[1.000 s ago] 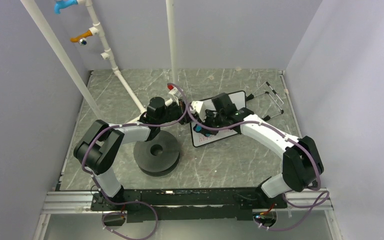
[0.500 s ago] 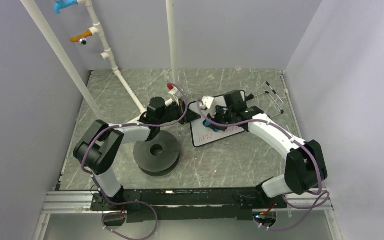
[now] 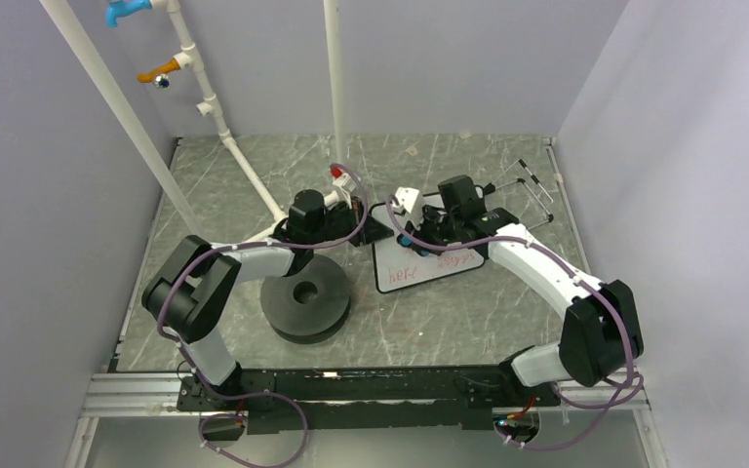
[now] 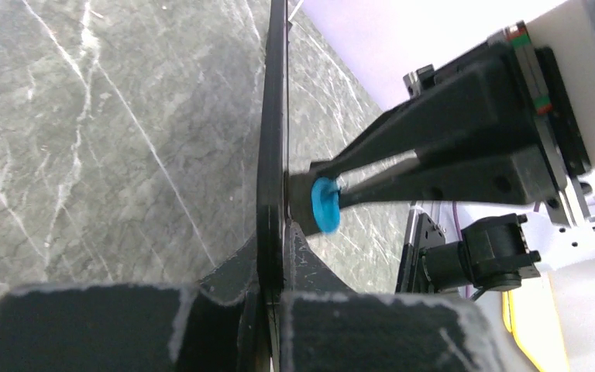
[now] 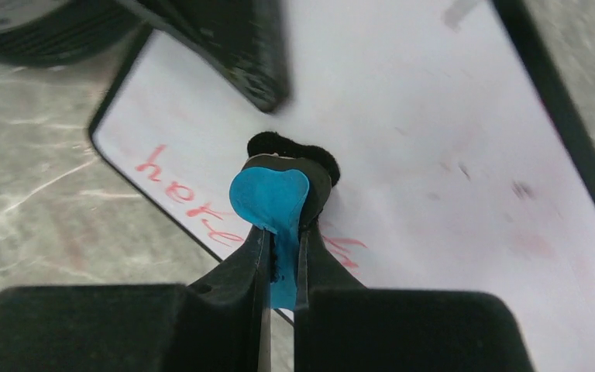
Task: Erase the whiteboard
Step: Erase the whiteboard at the center of the board.
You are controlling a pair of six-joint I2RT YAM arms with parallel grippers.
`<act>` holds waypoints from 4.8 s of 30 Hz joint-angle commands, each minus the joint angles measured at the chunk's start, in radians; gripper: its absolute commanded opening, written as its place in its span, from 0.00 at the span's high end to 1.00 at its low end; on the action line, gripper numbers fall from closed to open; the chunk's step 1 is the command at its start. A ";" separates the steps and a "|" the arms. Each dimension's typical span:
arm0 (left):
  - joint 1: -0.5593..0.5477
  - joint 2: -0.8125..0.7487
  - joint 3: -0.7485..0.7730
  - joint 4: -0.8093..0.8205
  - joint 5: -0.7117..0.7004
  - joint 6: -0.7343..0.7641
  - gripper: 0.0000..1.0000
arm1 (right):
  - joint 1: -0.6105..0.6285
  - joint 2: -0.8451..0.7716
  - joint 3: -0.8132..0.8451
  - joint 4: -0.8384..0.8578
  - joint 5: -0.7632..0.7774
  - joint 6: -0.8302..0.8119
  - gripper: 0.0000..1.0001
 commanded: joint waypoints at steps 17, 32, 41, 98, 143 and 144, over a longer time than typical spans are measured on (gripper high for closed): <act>-0.007 -0.083 0.030 0.040 0.040 0.021 1.00 | 0.083 0.024 -0.083 0.024 0.104 -0.055 1.00; -0.006 -0.080 0.030 0.046 0.056 0.016 1.00 | -0.026 -0.060 -0.097 0.123 0.092 0.005 1.00; -0.007 -0.085 0.033 0.034 0.058 0.026 1.00 | 0.069 -0.028 -0.097 0.097 0.101 -0.027 1.00; -0.004 -0.089 0.016 0.083 0.059 0.015 1.00 | 0.014 0.010 -0.129 0.130 0.124 0.061 1.00; -0.020 -0.077 0.035 0.057 0.074 0.024 1.00 | -0.032 -0.060 -0.112 0.154 0.058 0.076 1.00; -0.020 -0.075 0.039 0.056 0.077 0.021 1.00 | 0.016 -0.062 -0.117 0.139 0.049 0.049 1.00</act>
